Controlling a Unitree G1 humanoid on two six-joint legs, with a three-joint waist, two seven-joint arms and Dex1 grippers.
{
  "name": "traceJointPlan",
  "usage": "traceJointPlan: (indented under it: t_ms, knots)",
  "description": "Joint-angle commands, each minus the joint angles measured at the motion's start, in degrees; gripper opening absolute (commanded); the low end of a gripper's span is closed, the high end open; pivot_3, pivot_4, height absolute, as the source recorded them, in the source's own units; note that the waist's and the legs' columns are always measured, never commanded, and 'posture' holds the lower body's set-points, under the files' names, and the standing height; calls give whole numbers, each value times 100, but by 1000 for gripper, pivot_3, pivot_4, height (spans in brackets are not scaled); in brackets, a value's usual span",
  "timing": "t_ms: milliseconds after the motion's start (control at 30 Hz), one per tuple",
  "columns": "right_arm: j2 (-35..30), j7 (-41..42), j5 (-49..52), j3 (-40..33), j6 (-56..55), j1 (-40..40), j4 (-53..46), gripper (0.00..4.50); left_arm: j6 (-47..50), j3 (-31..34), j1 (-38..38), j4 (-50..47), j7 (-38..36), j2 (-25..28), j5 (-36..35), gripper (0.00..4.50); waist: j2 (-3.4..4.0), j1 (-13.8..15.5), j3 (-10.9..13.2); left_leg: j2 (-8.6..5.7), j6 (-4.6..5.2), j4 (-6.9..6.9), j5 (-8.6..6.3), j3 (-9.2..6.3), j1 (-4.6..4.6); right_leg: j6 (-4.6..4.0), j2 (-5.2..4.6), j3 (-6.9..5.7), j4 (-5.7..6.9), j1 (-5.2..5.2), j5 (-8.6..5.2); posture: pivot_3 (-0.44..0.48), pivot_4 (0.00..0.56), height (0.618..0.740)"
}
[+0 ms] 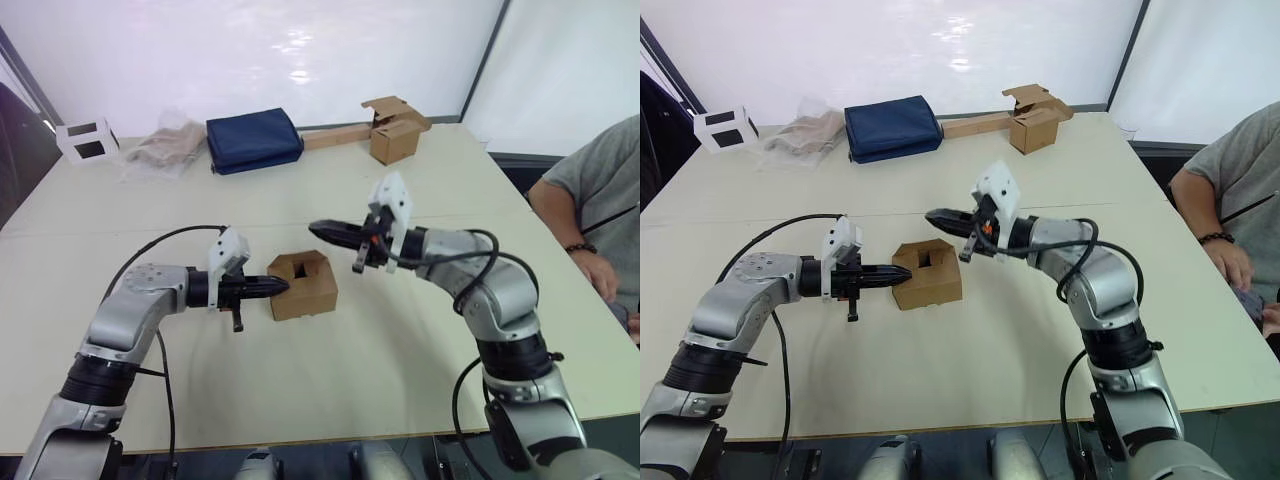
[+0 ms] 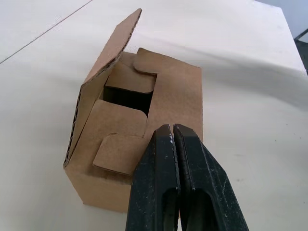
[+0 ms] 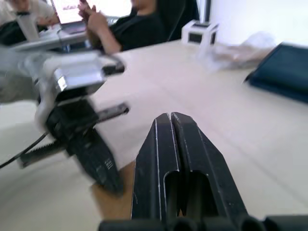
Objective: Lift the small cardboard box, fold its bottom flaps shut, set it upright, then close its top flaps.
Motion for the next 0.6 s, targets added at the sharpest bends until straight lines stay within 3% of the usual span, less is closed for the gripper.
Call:
traceJointPlan:
  t_ms: [33,200,600]
  knots:
    - [309,-312,-463,125,-654,-424,997,0,-17,63,21,-196,42,28,-80,69,0,-3,0,0,0,0,0,1,0,0,0,0,0,0,0,0,150,740]
    - [527,-63,-930,645,-1205,-516,1791,0,-31,69,53,-231,90,34,-99,69,0,-5,0,0,0,-6,0,2,-1,-1,-1,1,-2,-5,0,0,150,740]
    - [301,351,-1394,1284,-1350,274,1416,0,101,245,184,-299,104,240,-257,69,0,-5,0,0,-1,-2,0,3,0,0,-1,2,0,-4,0,0,150,740]
